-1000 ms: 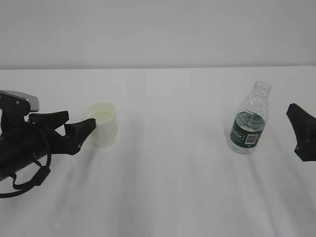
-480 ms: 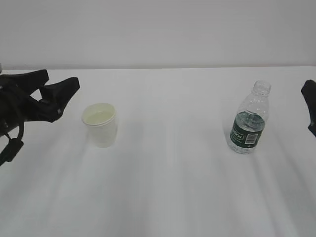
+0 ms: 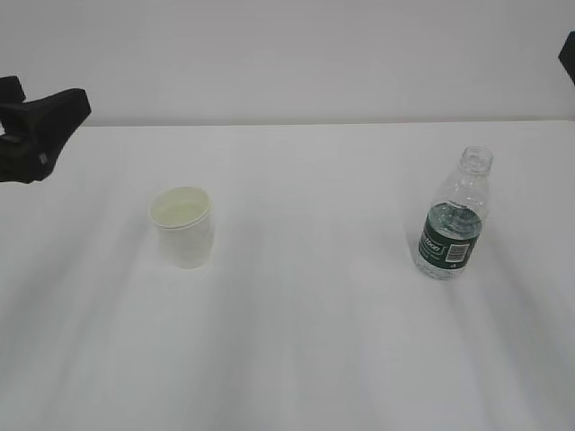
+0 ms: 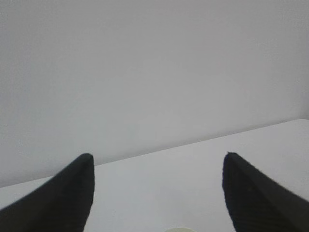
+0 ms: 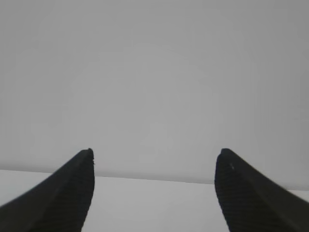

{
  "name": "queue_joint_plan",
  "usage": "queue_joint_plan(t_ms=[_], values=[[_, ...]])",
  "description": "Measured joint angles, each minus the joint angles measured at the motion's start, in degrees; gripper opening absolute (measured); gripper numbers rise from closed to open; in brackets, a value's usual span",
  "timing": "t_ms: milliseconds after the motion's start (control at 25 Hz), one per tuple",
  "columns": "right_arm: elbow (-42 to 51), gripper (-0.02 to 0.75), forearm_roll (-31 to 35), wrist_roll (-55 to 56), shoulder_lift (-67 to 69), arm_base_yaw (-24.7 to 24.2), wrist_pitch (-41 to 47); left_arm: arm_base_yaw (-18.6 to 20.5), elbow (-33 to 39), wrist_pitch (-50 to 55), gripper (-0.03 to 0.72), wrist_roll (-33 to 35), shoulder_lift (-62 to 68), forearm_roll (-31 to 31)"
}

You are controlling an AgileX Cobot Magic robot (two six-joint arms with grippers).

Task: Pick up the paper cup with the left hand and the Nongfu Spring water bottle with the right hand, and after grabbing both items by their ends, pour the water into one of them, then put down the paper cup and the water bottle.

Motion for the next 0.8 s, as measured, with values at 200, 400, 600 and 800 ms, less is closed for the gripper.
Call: queue_joint_plan(t_ms=[200, 400, 600, 800], values=[[-1.95, 0.582, 0.57, -0.24, -4.61, 0.0, 7.95, 0.0, 0.0, 8.82, 0.59, 0.0, -7.83, -0.12], [-3.31, 0.582, 1.21, -1.1, -10.27, 0.0, 14.71, 0.0, 0.0, 17.98, 0.58, 0.0, -15.84, -0.37], [-4.62, 0.577, 1.25, -1.35, -15.65, 0.0, 22.08, 0.0, 0.04, 25.77, 0.577, 0.0, -23.74, -2.49], [-5.99, 0.575, 1.25, -1.35, -20.17, 0.0, 28.16, 0.0, 0.04, 32.83, 0.577, 0.0, -31.47, -2.85]])
